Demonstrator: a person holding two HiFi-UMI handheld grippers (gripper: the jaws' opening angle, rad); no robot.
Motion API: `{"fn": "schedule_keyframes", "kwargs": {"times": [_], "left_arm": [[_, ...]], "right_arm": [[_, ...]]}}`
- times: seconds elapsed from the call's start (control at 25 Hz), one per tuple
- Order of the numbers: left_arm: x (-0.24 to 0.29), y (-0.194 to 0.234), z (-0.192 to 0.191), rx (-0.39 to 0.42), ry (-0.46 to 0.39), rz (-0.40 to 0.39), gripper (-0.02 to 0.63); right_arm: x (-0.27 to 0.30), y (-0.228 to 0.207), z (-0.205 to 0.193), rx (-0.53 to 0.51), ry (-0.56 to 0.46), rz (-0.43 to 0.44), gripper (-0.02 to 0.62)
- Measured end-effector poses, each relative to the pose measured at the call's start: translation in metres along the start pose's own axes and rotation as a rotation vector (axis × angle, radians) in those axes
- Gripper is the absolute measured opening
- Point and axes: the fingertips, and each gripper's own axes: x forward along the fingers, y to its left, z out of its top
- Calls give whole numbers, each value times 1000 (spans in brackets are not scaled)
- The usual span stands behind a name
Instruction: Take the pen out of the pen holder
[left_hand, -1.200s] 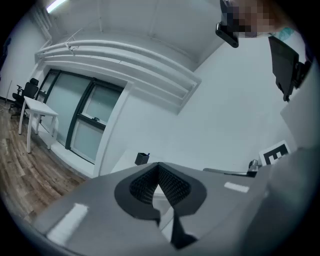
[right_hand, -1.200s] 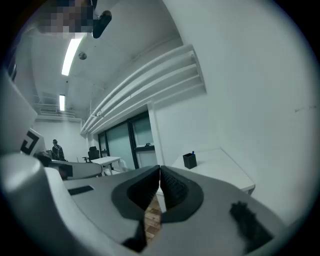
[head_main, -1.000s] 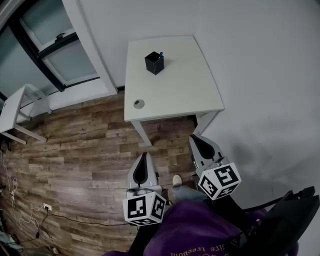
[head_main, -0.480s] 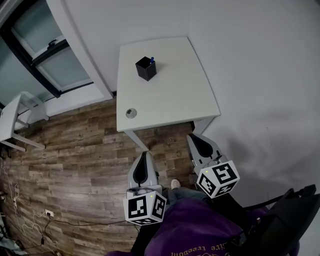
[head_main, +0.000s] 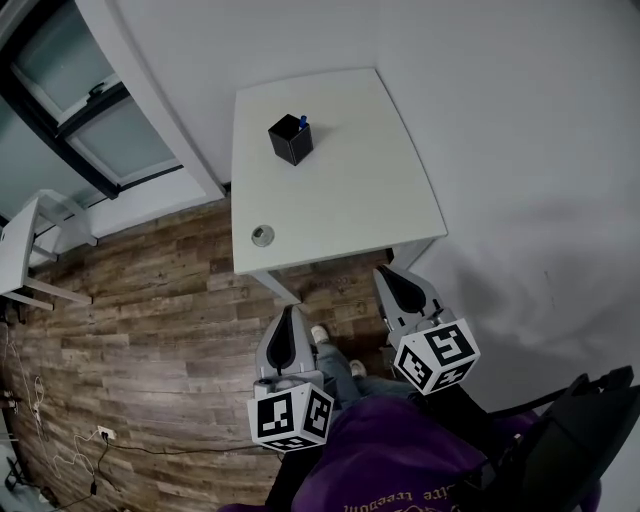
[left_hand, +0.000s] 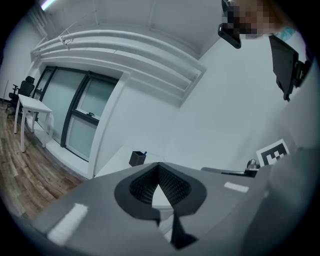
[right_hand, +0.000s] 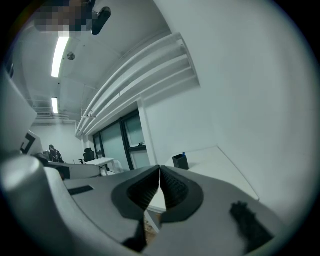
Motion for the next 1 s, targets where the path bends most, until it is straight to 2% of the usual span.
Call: {"fn": "schedule_keyframes", "kwargs": {"times": [0.68, 1.0], "left_arm": [[113, 54, 52, 8, -12, -73, 7], [153, 83, 62, 10, 2, -98, 6]], "right_arm": [[119, -21, 34, -10, -16, -63, 12], [167, -24, 37, -2, -17, -86, 12]]}}
